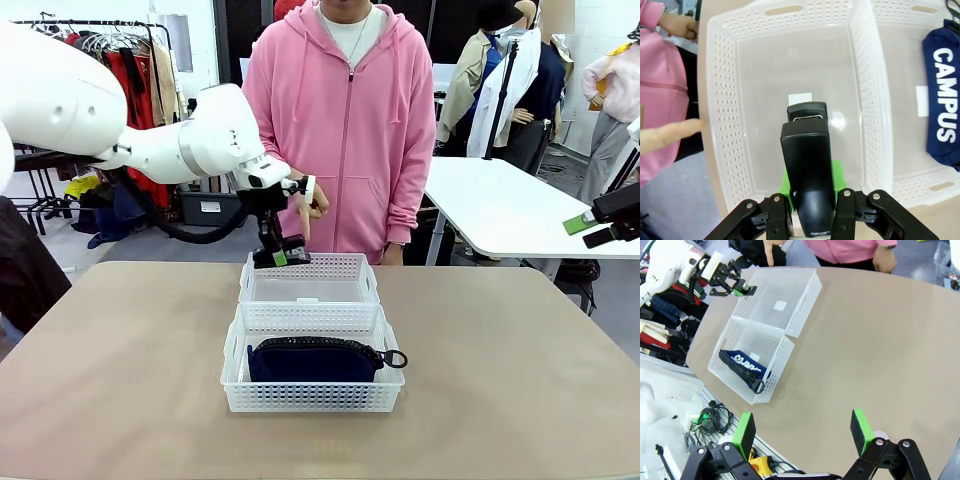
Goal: Distribute items into two baskets.
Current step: Place the picked Stapler into the Organizing basket as instructed by the person.
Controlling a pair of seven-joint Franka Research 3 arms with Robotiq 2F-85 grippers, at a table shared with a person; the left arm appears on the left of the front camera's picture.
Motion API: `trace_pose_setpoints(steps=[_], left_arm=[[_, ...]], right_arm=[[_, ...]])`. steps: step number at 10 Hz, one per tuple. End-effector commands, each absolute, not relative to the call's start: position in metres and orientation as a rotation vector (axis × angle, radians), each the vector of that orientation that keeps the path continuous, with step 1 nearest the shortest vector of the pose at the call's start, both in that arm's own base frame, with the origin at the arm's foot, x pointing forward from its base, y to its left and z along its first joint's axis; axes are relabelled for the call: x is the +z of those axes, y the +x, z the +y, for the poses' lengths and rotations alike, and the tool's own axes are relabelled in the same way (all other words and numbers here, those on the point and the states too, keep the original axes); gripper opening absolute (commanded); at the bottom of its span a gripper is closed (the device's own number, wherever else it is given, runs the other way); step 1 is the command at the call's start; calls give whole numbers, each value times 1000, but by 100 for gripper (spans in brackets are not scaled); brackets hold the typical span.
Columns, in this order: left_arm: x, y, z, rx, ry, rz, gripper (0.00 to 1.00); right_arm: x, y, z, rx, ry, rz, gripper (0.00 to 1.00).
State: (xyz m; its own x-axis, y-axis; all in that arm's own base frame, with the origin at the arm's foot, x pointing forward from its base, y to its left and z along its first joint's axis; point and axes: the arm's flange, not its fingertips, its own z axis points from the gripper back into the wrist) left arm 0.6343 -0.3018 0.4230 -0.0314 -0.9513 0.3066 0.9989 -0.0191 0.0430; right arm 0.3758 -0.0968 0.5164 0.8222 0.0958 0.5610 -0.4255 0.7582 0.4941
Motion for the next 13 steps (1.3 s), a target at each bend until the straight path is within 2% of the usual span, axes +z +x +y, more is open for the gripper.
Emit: trace_pose_setpoints(steps=[1,6,13], left_arm=[[414,643,-313,-1566,-178,-264,0],[380,651,-328,-1580,-152,-299,0],[342,654,-337,-1627,-166,-273,0]], right_arm=[[518,376,-96,303,665,-546,100],[518,376,-96,303,665,-546,100],[518,376,-96,303,665,-546,100]])
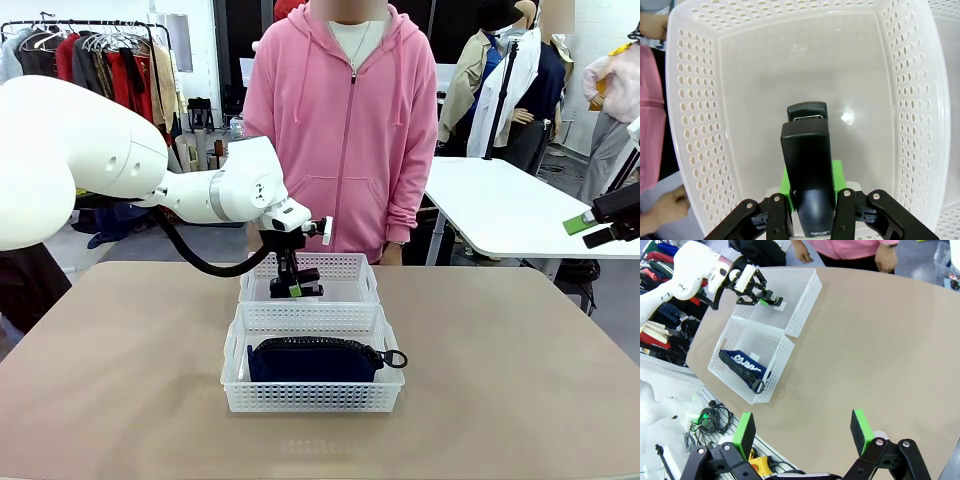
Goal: Distribute items into two baskets.
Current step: Place the picked Stapler into the Organizing basket as instructed by the person.
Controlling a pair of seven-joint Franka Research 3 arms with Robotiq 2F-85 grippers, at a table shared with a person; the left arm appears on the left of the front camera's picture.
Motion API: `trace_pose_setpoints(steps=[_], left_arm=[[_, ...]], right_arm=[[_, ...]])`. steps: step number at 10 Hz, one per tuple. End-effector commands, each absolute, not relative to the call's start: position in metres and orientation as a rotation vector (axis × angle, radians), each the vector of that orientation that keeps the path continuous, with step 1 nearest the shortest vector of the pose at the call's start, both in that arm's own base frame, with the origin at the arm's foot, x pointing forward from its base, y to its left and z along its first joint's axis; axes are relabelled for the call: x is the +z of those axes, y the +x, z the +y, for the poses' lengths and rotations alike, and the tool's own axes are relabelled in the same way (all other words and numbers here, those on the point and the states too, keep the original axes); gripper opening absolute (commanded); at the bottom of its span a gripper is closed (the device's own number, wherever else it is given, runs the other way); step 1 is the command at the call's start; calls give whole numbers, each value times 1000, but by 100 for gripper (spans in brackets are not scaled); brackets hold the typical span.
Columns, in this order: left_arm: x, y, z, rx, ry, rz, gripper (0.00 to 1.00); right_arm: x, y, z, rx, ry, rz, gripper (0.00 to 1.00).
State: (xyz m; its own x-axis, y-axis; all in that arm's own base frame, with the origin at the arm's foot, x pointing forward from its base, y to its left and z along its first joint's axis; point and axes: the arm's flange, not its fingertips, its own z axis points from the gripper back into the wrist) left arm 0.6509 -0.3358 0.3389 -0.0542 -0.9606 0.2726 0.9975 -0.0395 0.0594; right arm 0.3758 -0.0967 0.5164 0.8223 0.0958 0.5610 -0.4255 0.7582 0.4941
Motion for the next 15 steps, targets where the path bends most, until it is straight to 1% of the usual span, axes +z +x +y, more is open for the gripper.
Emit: trace_pose_setpoints(steps=[1,2,6,7,12,14,15], left_arm=[[339,654,-338,-1630,-172,-272,4],[336,654,-338,-1627,-179,-265,19],[334,652,-339,-1625,-195,-266,97],[336,651,-339,-1626,-200,-268,100],[386,638,-334,-1628,-151,-361,100],[400,635,-332,-1614,-146,-360,100],[402,635,-331,-1597,-143,-337,100]], right_arm=[[518,376,-96,303,665,-546,100],[518,376,-96,303,665,-546,100],[518,376,-96,303,665,-546,100],[518,376,-96,303,665,-546,100],[518,376,-96,303,665,-546,100],[518,376,-96,303,665,-546,100],[518,376,-96,303,665,-546,100]])
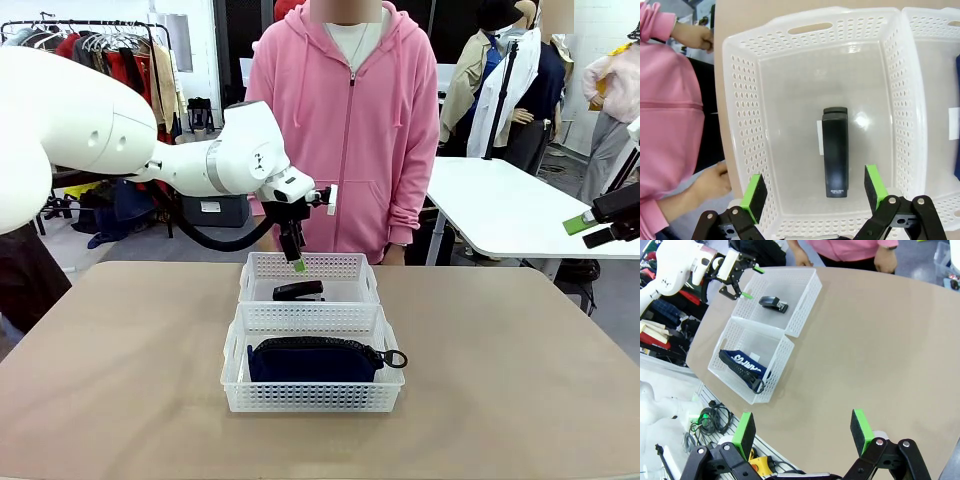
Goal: Distribute items into two baskets.
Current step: Place the picked Stapler into the Organizing basket as instructed by the person.
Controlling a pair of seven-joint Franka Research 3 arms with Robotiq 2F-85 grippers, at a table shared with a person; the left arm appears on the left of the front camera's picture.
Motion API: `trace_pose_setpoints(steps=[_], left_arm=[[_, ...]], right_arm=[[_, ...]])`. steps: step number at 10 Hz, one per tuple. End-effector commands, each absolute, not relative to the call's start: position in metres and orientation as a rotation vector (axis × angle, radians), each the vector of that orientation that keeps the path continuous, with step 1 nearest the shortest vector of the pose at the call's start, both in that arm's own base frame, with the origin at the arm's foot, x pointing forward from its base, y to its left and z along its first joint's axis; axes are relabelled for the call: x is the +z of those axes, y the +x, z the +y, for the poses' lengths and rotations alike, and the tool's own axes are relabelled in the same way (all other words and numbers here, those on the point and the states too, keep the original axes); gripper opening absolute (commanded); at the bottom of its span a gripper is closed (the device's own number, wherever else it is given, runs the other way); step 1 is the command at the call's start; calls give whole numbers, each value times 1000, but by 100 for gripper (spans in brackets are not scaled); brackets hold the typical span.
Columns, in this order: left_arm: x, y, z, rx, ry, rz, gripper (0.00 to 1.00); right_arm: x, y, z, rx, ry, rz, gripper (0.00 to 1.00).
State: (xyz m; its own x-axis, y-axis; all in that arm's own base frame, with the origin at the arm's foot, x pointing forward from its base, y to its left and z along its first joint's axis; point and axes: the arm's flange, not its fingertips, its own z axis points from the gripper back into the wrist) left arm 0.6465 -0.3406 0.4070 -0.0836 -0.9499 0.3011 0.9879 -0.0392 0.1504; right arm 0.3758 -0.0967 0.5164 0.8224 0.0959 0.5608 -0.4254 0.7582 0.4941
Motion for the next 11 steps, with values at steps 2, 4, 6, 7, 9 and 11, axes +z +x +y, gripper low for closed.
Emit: trace_pose_setpoints(steps=[2,4,6,7,9,11], left_arm=[[403,648,-342,-1619,-135,-362,100],[403,648,-342,-1619,-135,-362,100],[403,648,-342,-1619,-135,-362,100],[403,648,-342,-1619,-135,-362,100],[403,648,-342,-1619,-135,-362,100],[403,648,-342,-1619,-135,-362,100]], right_arm=[[518,376,-96,303,665,-546,100],[518,376,-96,303,665,-546,100],[518,376,-96,303,665,-546,100],[518,376,-96,303,665,-546,100],[518,376,-96,303,665,-546,100],[518,376,-96,303,665,-546,100]])
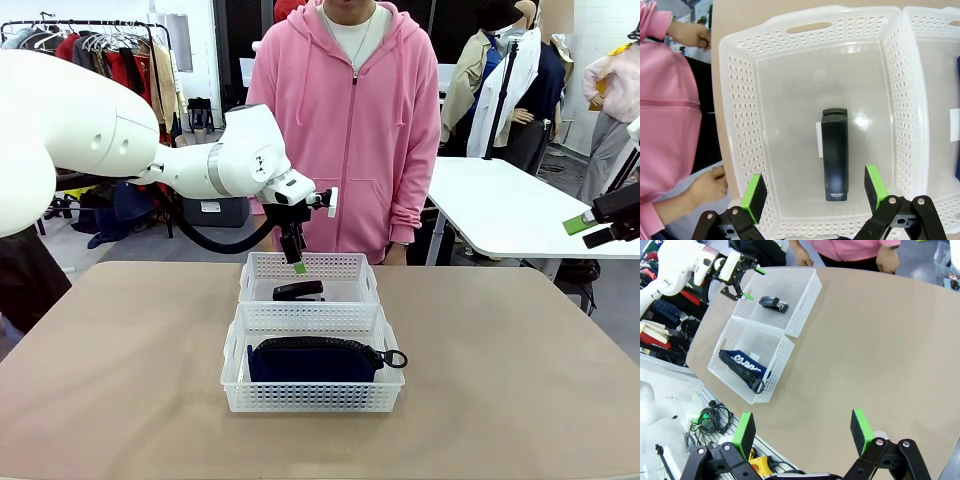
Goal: Distribute items into two baskets.
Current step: Place the picked Stapler into the Organizing basket as instructed by the person.
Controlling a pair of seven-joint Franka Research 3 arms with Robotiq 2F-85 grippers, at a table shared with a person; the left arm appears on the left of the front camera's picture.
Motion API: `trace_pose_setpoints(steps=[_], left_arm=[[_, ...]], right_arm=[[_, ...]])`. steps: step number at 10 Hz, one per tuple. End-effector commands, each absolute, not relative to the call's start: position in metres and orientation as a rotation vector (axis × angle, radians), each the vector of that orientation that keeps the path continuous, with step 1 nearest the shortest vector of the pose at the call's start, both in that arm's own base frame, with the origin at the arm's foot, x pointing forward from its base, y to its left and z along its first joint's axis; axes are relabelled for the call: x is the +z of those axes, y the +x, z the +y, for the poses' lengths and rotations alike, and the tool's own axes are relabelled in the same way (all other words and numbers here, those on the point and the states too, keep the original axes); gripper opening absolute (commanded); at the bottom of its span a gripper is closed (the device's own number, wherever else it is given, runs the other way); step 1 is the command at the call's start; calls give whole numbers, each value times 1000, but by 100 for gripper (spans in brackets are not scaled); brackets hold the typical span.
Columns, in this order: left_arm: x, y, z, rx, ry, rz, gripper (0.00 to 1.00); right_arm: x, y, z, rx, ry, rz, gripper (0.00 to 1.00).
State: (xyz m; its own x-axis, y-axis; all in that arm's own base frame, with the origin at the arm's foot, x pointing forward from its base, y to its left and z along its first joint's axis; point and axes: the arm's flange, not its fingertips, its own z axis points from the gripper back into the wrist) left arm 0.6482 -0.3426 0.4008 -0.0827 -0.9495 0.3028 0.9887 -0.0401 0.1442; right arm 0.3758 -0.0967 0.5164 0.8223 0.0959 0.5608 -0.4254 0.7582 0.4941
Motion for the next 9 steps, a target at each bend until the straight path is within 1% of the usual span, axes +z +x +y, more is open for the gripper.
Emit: trace_pose_setpoints(steps=[1,2,3,5,6,8,9], left_arm=[[401,648,-343,-1617,-139,-357,100],[416,645,-326,-1533,-109,-359,100],[439,637,-305,-1426,-74,-393,100],[499,615,-254,-1289,-87,-485,100],[525,609,-223,-1216,-73,-497,100],[561,596,-153,-1070,-136,-506,100],[567,594,-120,-995,-176,-506,100]], right_arm=[[518,376,-96,303,665,-546,100],[518,376,-96,303,665,-546,100],[518,376,-96,303,665,-546,100],[518,376,-96,303,665,-546,100],[518,376,-96,303,665,-546,100],[518,376,-96,303,665,-546,100],[518,376,-96,303,665,-546,100]])
